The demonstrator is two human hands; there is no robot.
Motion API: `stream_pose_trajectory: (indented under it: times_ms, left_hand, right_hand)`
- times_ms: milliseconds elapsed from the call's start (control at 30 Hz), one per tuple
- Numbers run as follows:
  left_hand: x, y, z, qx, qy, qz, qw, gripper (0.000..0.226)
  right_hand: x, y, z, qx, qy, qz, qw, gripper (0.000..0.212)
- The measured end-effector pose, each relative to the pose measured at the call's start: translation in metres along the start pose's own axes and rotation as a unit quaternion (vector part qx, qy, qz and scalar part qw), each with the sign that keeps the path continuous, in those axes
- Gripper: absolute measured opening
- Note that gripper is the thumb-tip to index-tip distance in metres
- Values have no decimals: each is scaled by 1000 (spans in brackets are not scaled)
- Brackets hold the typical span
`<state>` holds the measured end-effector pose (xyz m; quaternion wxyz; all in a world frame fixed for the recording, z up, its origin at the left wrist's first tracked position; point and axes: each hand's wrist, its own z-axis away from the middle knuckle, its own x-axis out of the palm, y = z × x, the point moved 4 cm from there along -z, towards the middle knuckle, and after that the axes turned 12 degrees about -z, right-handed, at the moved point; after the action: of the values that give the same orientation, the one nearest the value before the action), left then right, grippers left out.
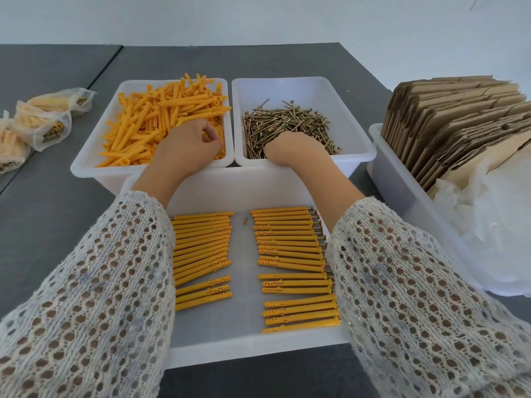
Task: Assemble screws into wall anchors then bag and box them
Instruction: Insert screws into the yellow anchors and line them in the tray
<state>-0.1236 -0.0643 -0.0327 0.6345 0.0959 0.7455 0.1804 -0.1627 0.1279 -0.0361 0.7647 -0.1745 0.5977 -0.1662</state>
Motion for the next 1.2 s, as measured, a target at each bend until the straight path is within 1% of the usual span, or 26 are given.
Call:
stream_pose_trajectory:
  times_ms: [233, 333, 400, 467, 533, 633, 733, 800, 867, 1000, 1100, 1200]
  left_hand:
    - [-1, -2, -1, 13, -13, 35, 999, 11]
    - [0, 1, 1, 25, -26, 37, 999, 9]
    - [0, 3, 2, 35, -29, 49, 998, 11]
    - [-2, 5, 3, 38, -28, 76, 996, 15]
    - [-5, 5, 4, 27, -17, 119, 992, 20]
    - [-9, 4, 5, 16, 0, 165, 986, 30]
    - [-9, 4, 5, 31, -3, 159, 987, 28]
    - [-8, 5, 5, 45, -2, 131, 990, 25]
    - [-8, 6, 5, 61, -1, 108, 992, 24]
    - [-8, 7, 8, 82, 1, 102, 991, 21]
    - [-9, 9, 8, 91, 13, 91, 992, 22]
    - [-8, 10, 8, 90, 19, 84, 992, 23]
  right_hand:
    - [2, -3, -2, -34, -27, -29, 999, 19]
    - [0, -4, -1, -57, -60, -55, 995, 25]
    - [-1, -5, 1, -79, -93, -85, 989, 27]
    - [-2, -6, 4, -94, -116, -97, 984, 21]
    - [-2, -7, 5, -103, -123, -106, 981, 12]
    - [-3, -6, 4, -99, -106, -114, 983, 9]
    - [-3, -4, 1, -91, -88, -119, 985, 28]
    - [-3, -3, -1, -86, -79, -128, 985, 32]
    - [-3, -1, -3, -80, -61, -141, 985, 30]
    - [-6, 3, -6, -64, 3, -160, 985, 25]
    - [-8, 6, -8, -65, 39, -196, 978, 18]
    - [-11, 9, -8, -84, 93, -237, 963, 12]
